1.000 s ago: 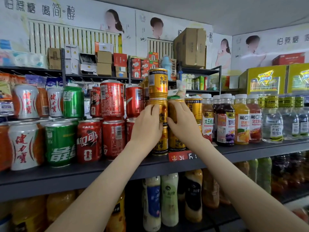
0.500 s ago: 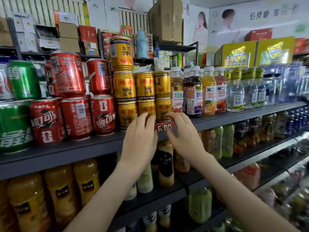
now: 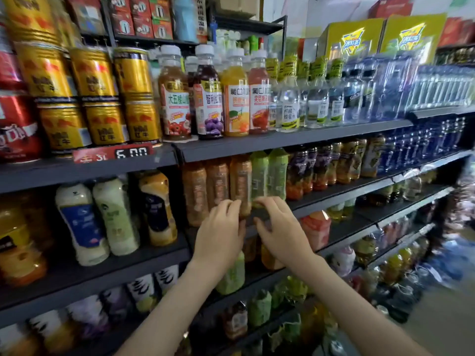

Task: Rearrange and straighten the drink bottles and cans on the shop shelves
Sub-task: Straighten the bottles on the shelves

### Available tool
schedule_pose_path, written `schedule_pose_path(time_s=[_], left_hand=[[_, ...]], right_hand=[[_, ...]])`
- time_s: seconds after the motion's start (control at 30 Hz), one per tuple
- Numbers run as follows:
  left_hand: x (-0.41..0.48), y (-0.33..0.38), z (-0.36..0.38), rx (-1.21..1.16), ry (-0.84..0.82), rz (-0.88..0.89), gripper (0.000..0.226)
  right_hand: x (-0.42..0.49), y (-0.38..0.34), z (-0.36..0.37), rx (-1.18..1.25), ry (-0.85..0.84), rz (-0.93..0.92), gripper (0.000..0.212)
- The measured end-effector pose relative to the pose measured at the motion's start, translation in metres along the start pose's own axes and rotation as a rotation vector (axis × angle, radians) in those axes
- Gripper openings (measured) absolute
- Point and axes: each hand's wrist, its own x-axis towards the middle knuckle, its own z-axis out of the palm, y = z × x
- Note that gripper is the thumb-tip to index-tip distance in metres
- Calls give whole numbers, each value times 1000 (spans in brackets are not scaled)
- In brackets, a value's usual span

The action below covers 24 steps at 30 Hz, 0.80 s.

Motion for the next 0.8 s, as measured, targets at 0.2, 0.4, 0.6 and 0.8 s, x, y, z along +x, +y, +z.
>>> schedule_pose_path(time_s=[0.2, 0.4, 0.6, 0.8], left_hand=[[11, 69, 74, -1, -179, -79, 49], [41, 116, 136, 2, -277, -87, 49], [66, 158, 223, 6, -407, -65, 49], [120, 219, 305, -72, -512, -48, 49]], right_hand=[[-40, 99, -32, -9, -74, 160, 41], [-46, 184, -51, -31, -91, 207, 37], [-54, 276, -60, -67, -168, 303, 38], [-49, 371, -103, -141, -212, 444, 43]])
